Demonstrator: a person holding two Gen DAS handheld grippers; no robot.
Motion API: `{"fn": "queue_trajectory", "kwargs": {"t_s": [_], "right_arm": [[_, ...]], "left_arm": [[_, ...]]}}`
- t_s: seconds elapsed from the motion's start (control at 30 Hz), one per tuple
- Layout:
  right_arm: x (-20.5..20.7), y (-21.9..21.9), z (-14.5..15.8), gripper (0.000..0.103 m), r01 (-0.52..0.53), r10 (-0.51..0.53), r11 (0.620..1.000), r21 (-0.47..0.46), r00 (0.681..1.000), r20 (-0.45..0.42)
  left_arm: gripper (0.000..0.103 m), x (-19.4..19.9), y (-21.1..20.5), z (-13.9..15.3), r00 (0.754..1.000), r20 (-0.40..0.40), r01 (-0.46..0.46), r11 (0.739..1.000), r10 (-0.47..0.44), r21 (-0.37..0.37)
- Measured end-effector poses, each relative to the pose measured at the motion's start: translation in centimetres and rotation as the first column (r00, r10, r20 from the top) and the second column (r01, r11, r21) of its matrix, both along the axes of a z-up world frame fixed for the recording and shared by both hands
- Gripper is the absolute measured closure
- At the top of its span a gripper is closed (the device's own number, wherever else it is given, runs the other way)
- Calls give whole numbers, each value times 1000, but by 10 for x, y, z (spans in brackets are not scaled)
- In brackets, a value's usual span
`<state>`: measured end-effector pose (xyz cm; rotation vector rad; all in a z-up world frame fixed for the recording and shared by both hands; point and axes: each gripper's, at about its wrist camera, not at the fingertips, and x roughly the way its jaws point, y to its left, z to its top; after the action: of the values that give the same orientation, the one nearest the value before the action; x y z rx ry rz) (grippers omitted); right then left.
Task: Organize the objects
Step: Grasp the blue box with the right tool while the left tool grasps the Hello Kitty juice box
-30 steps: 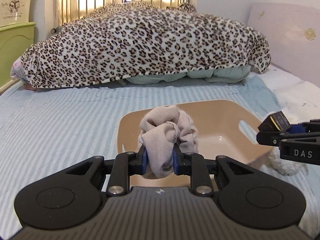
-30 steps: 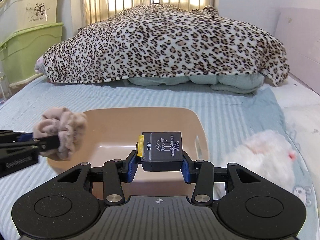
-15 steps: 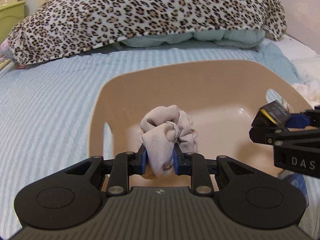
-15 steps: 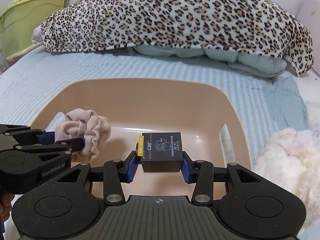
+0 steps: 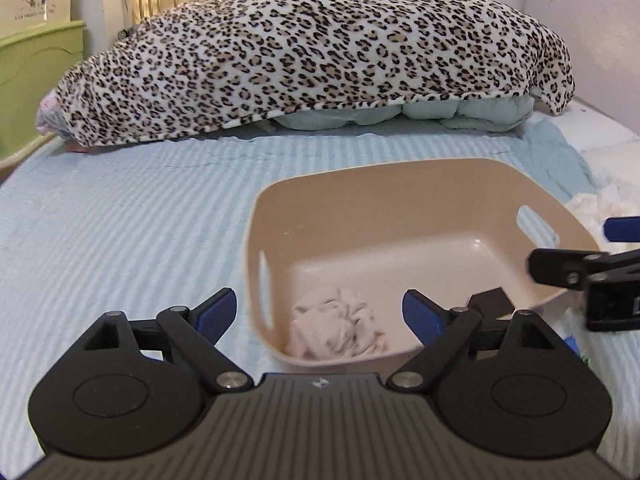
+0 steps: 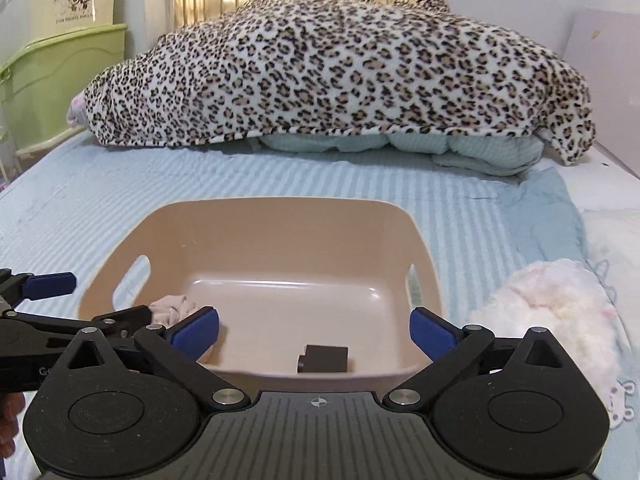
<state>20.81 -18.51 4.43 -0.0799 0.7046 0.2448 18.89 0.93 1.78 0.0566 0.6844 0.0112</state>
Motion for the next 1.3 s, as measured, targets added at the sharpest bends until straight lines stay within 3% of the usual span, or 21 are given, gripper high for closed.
{"fn": "queue_trajectory", "kwargs": {"t_s": [0.27, 0.5, 0.87, 1.3], "right_arm": [[-36, -5, -4, 0, -5, 5, 999, -35, 1000, 0], [-52, -13, -29, 0, 7, -10, 998, -55, 998, -58], [-53, -16, -70, 0, 1, -14, 996, -84, 986, -164], [-38, -5, -107, 0, -4, -21, 996, -94, 966, -257]], "left_arm": [[12, -29, 12, 3, 1000, -23, -2, 1000, 2, 13], [12, -37, 24, -22, 995, -94, -14, 1000, 16, 19], [12, -36, 39, -65, 979, -203, -18, 1000, 20, 14], [12, -25, 36, -88, 967, -254, 8, 999, -21, -52]]}}
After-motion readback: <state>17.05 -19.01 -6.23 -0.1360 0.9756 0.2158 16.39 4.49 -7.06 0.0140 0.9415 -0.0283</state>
